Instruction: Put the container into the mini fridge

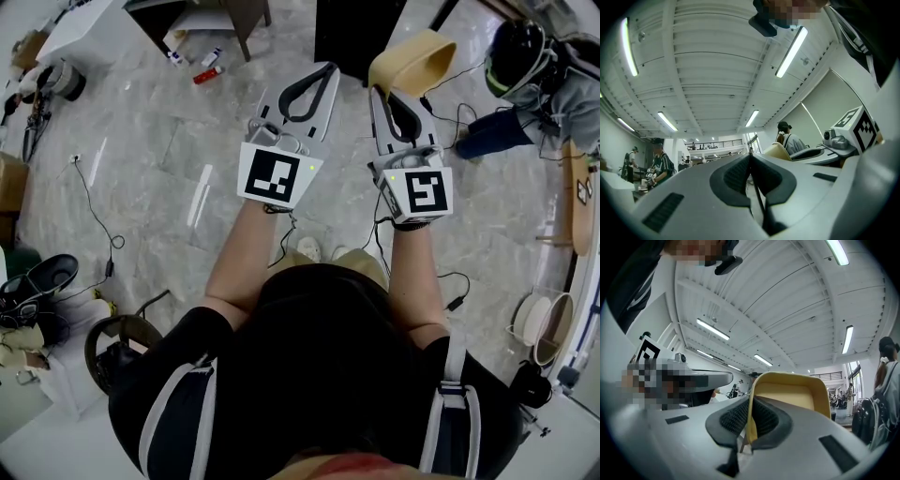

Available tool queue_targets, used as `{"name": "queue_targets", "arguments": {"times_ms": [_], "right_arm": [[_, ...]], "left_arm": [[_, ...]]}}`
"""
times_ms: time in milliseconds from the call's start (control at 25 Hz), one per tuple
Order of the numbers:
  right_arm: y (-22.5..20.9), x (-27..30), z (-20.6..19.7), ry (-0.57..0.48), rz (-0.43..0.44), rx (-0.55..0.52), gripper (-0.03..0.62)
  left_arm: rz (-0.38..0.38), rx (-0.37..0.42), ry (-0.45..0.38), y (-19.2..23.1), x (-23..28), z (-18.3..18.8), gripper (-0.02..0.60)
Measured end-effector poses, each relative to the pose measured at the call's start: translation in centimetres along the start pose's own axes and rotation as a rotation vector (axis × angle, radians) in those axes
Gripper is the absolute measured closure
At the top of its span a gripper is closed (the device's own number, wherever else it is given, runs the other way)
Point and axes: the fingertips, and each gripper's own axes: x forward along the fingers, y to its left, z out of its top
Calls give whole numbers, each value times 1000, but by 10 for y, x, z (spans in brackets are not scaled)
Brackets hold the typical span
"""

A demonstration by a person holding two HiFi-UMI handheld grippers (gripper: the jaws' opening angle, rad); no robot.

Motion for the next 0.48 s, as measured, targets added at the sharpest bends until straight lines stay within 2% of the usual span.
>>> {"name": "queue_targets", "arguments": {"times_ms": [480], "right_arm": [[16, 14, 10, -34, 34, -34, 554]], "left_arm": [[27, 18, -20, 20, -10, 5, 557]]}}
